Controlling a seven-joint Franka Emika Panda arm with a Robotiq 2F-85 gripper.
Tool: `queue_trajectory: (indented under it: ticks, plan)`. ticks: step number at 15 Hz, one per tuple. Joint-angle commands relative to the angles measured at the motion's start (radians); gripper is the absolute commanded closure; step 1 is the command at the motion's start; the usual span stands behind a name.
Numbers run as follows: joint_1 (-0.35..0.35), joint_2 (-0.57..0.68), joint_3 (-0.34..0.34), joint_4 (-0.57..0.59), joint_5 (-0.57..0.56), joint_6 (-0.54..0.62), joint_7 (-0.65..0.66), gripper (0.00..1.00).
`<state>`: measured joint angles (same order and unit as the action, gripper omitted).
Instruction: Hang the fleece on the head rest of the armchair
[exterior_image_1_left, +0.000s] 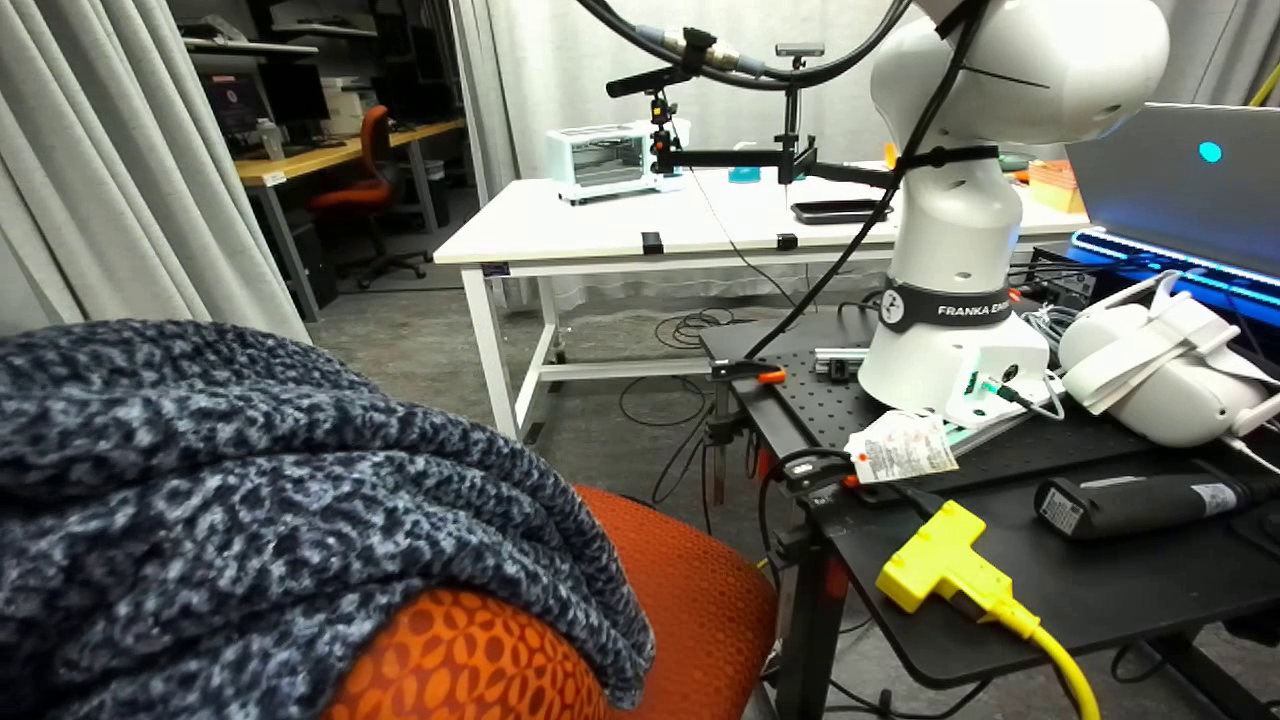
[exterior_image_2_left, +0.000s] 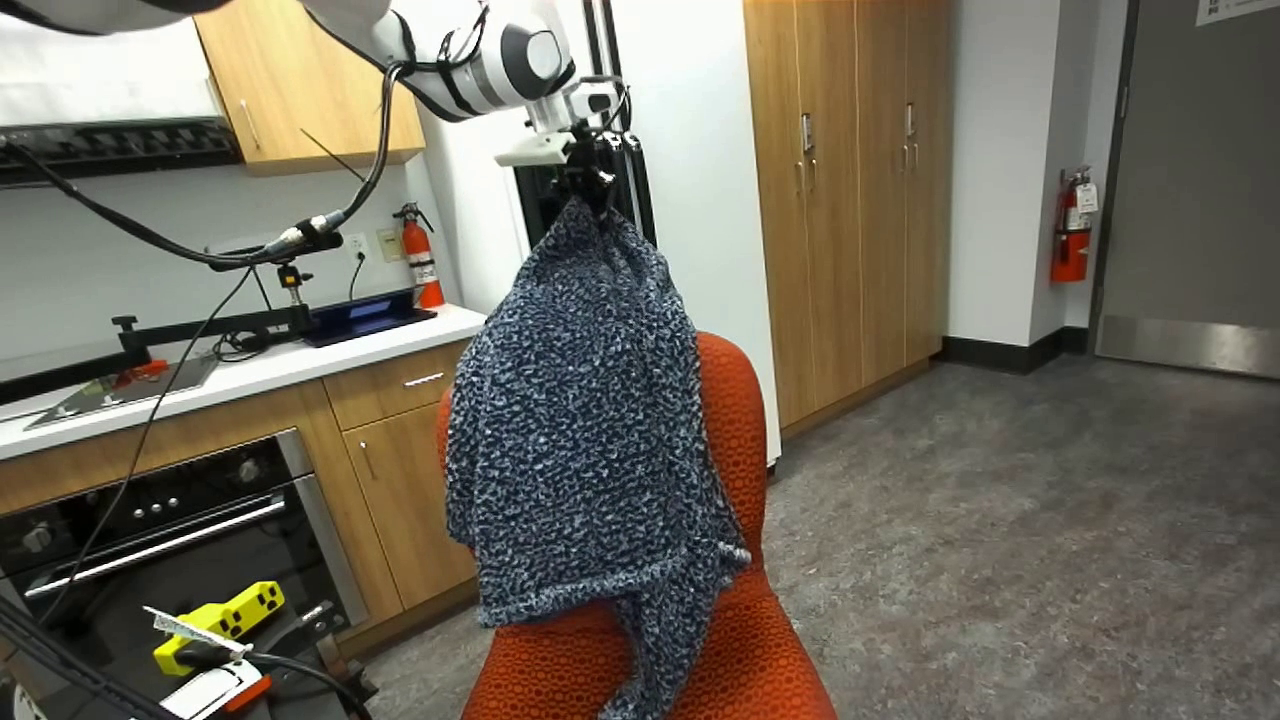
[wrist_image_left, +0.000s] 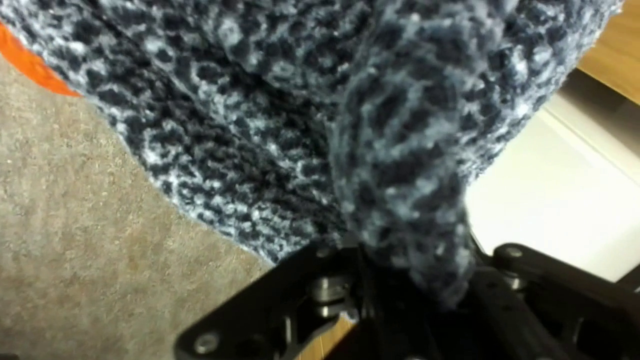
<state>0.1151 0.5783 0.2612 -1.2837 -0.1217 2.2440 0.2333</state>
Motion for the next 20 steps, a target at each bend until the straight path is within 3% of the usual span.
queue_trajectory:
  ticks: [1, 8, 12, 20]
  plan:
    - [0.014, -0.013, -0.068, -0.002, 0.085, -0.062, -0.076, 0.53]
    - [0.046, -0.058, -0.144, -0.042, 0.072, -0.162, -0.041, 0.02]
    - [0.059, -0.136, -0.152, -0.146, 0.066, -0.146, -0.042, 0.0]
    - [0.027, -0.391, -0.165, -0.543, 0.073, -0.143, -0.052, 0.0]
